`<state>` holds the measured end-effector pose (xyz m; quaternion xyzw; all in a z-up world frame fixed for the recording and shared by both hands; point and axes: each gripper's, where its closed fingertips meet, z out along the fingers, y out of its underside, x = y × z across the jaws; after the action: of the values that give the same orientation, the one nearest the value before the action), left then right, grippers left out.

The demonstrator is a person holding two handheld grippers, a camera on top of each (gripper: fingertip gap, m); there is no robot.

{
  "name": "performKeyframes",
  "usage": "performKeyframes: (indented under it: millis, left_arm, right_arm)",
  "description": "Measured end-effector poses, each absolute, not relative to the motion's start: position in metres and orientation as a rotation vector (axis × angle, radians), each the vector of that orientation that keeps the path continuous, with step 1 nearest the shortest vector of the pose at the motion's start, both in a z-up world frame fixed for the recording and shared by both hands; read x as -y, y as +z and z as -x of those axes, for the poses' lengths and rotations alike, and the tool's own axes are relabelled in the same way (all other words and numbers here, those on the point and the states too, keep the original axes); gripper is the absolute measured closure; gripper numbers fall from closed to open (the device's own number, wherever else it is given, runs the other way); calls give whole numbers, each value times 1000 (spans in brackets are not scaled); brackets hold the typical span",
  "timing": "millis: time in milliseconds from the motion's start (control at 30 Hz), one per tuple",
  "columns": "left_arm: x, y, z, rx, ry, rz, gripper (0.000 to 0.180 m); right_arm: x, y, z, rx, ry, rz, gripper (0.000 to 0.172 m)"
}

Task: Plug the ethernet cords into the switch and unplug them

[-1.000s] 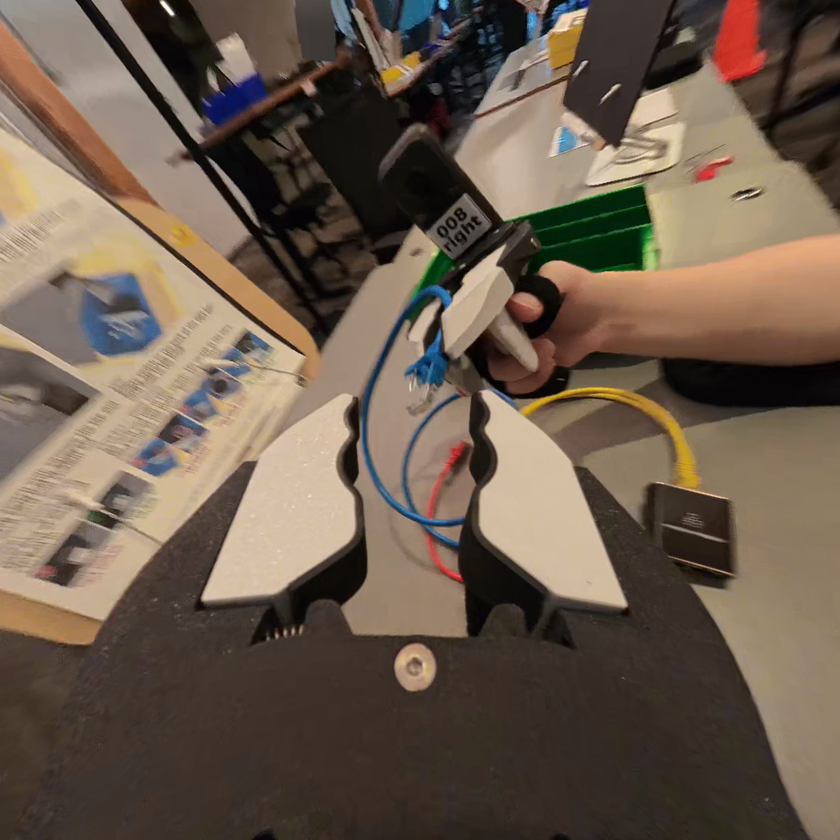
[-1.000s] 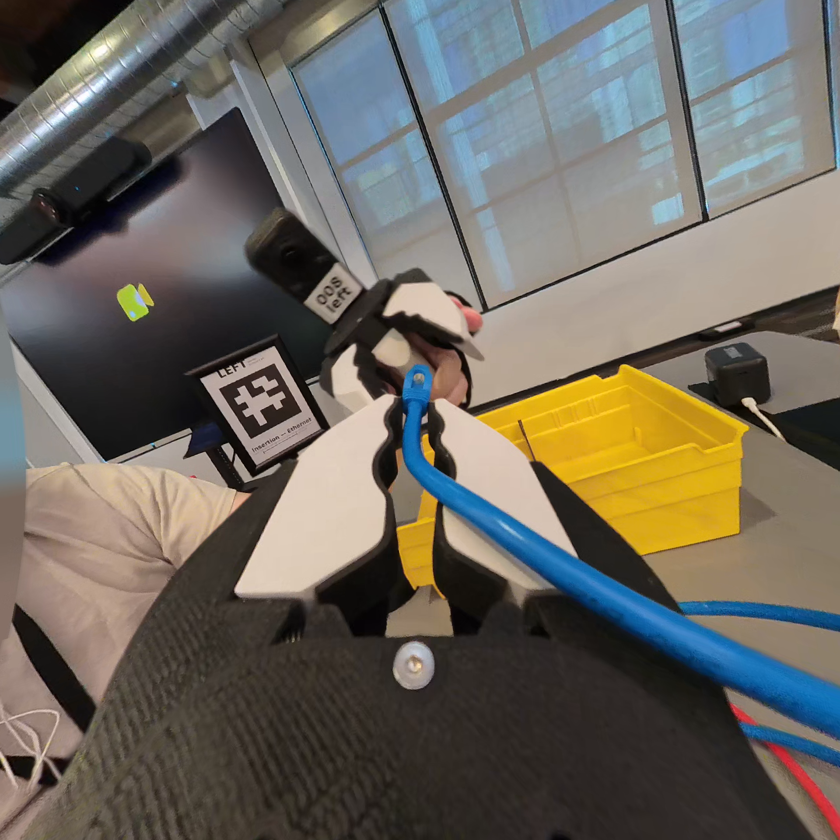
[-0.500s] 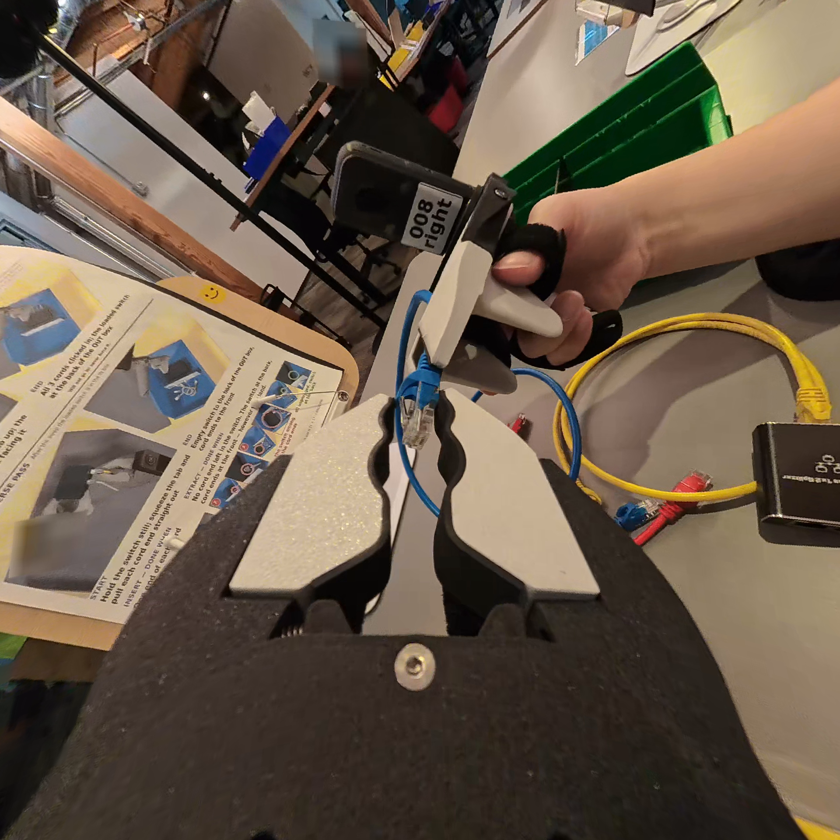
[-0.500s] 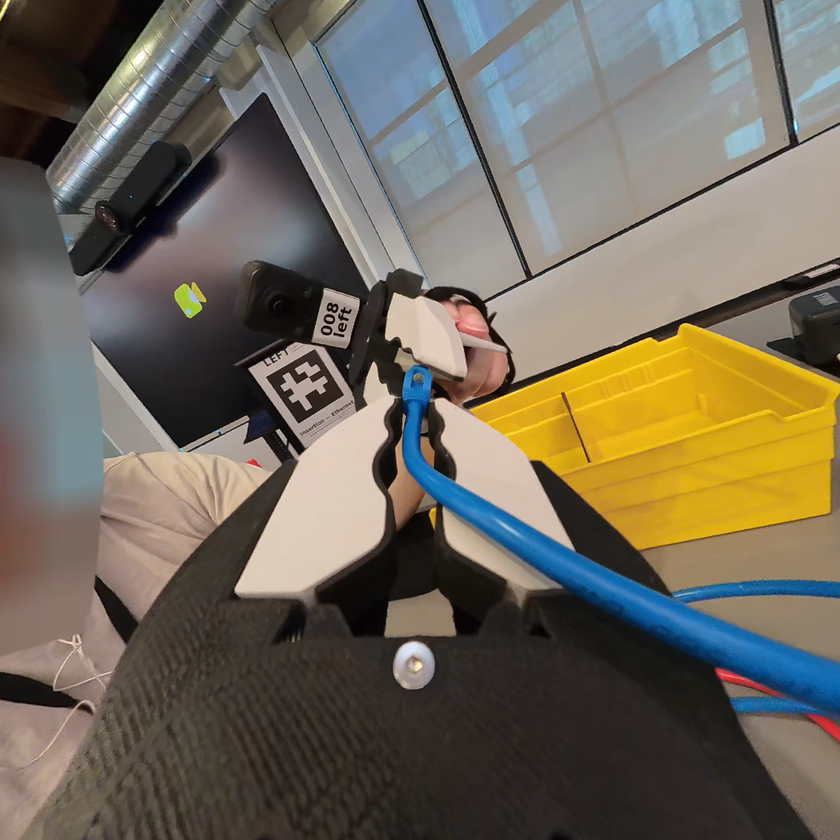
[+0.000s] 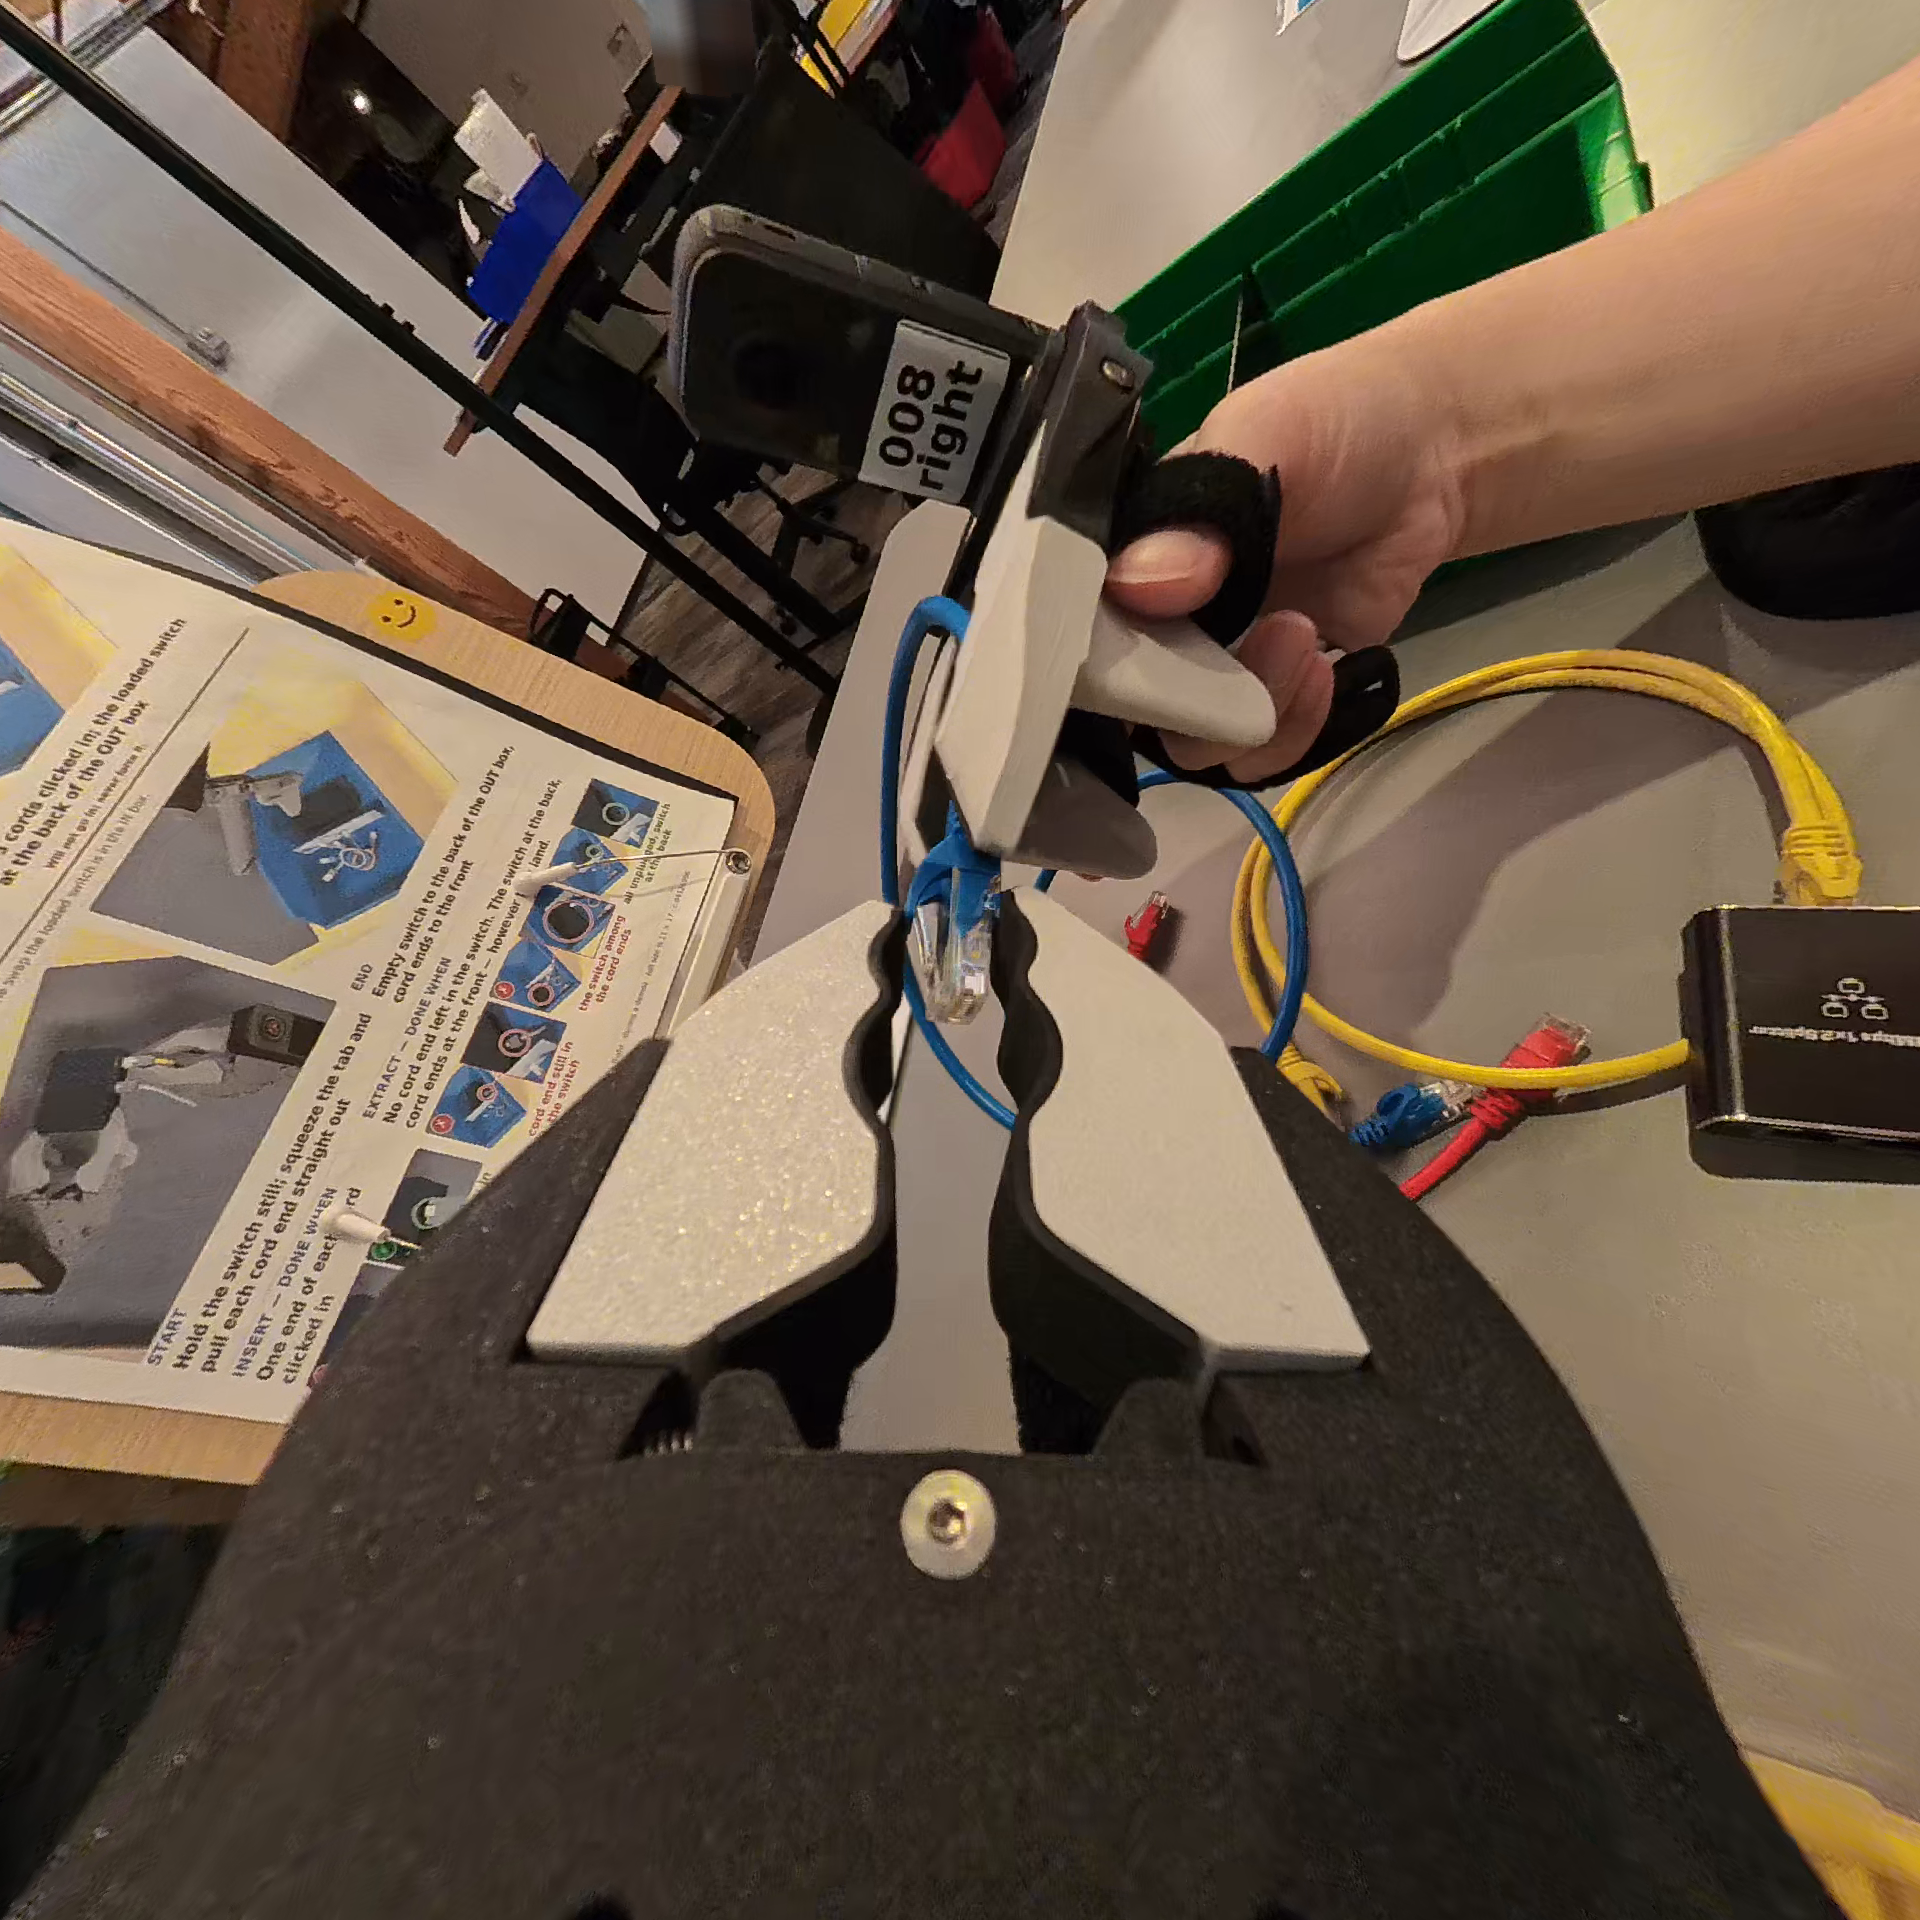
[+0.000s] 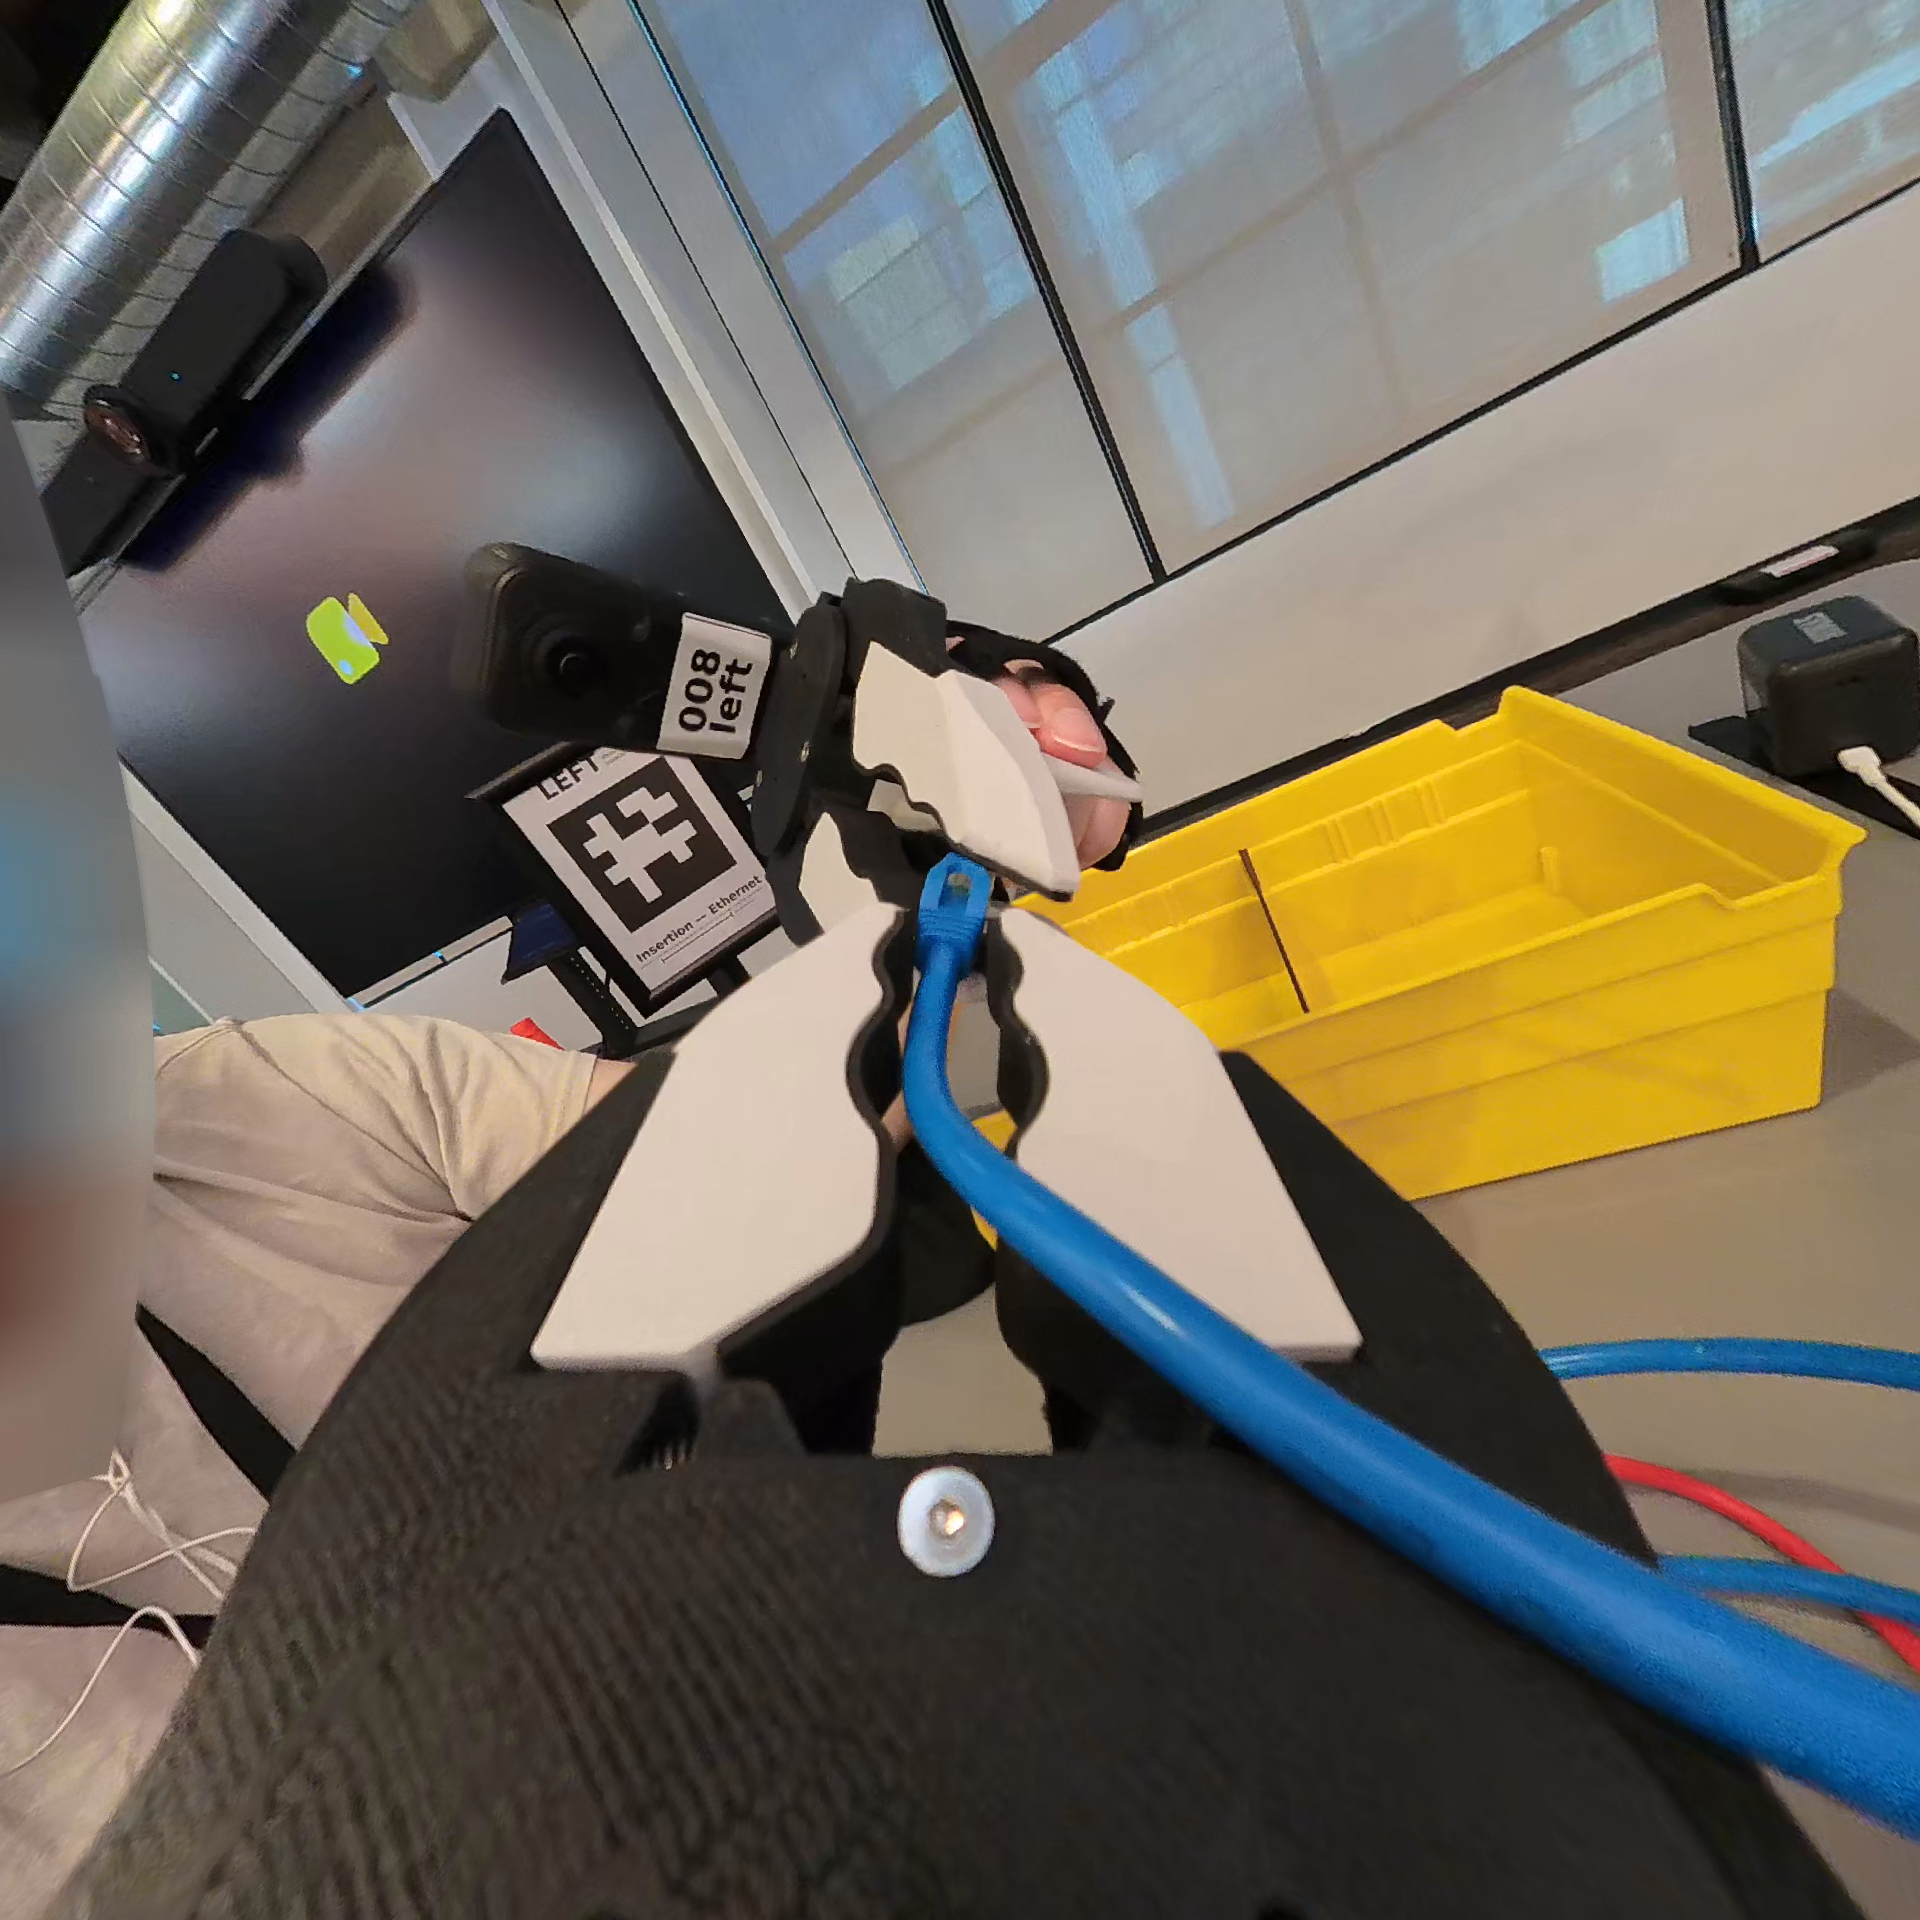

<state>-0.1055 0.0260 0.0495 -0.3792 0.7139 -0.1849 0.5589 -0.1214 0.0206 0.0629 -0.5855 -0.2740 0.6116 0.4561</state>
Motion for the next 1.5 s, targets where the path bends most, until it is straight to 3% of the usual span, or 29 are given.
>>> performKeyframes:
  millis: [767,967,1167,1500]
  left_arm:
    - [-28,42,107,-1724,-420,929,165]
    - [-23,55,108,-1662,-573,976,153]
    - [-22,97,126,-1467,-927,1048,134]
    - [-33,53,122,-1616,-811,1321,148]
  right_arm:
    - [-22,56,123,707,1452,1487,159]
    - [-25,61,112,666,1460,1464,159]
    - [-14,91,95,682,1392,1385,159]
    - [55,166,63,853,1109,1222,159]
